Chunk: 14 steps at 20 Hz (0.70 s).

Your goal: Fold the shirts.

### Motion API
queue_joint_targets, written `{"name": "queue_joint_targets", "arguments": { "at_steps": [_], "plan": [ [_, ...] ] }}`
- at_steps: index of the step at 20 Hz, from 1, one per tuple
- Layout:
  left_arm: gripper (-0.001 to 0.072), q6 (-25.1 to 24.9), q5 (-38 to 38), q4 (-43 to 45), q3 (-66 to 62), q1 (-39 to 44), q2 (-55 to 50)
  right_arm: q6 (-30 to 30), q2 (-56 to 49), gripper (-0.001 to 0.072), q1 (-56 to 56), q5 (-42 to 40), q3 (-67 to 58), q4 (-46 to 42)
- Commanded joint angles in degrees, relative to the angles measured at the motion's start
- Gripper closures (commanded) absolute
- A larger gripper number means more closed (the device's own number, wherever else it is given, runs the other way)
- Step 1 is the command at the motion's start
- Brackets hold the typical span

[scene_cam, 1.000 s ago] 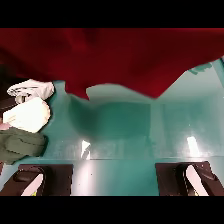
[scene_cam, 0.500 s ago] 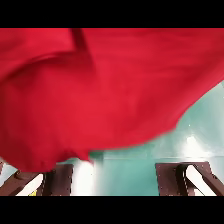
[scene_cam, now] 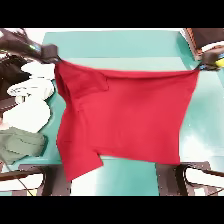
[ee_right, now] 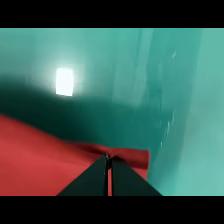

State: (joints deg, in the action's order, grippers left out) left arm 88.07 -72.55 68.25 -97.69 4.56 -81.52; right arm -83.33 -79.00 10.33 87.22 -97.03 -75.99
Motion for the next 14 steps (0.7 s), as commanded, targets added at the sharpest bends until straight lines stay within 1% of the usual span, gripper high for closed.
{"name": "queue_joint_targets", "arguments": {
  "at_steps": [1, 3, 5, 6, 8, 10, 11, 14],
  "plan": [
    [0.0685, -1.16, 6.23, -1.84, 1.97, -0.81, -9.53, -0.15, -11.21, 0.0702, -1.51, -2.14, -2.14, -1.97],
    [0.0685, -1.20, 8.94, -2.75, 1.05, -1.84, -12.28, -0.17, -15.56, 0.0701, -1.25, -2.45, -7.19, -1.53],
    [0.0685, -3.13, 9.73, -4.63, 0.55, -3.45, -12.98, -0.15, -18.01, 0.0701, -1.25, -2.10, -11.17, -1.55],
    [0.0685, -4.68, 8.85, -6.14, 0.55, -4.50, -12.94, -0.15, -18.34, 0.0702, -1.25, -1.73, -12.04, -1.55],
    [0.0684, -7.74, 3.82, -6.97, 0.59, -6.08, -12.96, -0.15, -18.25, 0.0701, -1.27, 0.07, -12.07, -1.62],
    [0.0685, -10.27, -1.75, -6.84, 0.83, -6.62, -13.22, -0.13, -17.20, 0.0701, -1.31, 1.53, -9.31, -1.60],
    [0.0685, -10.71, -3.43, -6.82, 1.57, -6.60, -13.22, -0.13, -16.00, 0.0702, -1.31, 1.16, -6.21, -1.60],
    [0.0685, -10.60, -3.15, -6.78, 6.38, -6.19, -13.22, -0.13, -11.74, 0.0700, -1.31, -2.32, 5.35, -1.57]
  ]
}}
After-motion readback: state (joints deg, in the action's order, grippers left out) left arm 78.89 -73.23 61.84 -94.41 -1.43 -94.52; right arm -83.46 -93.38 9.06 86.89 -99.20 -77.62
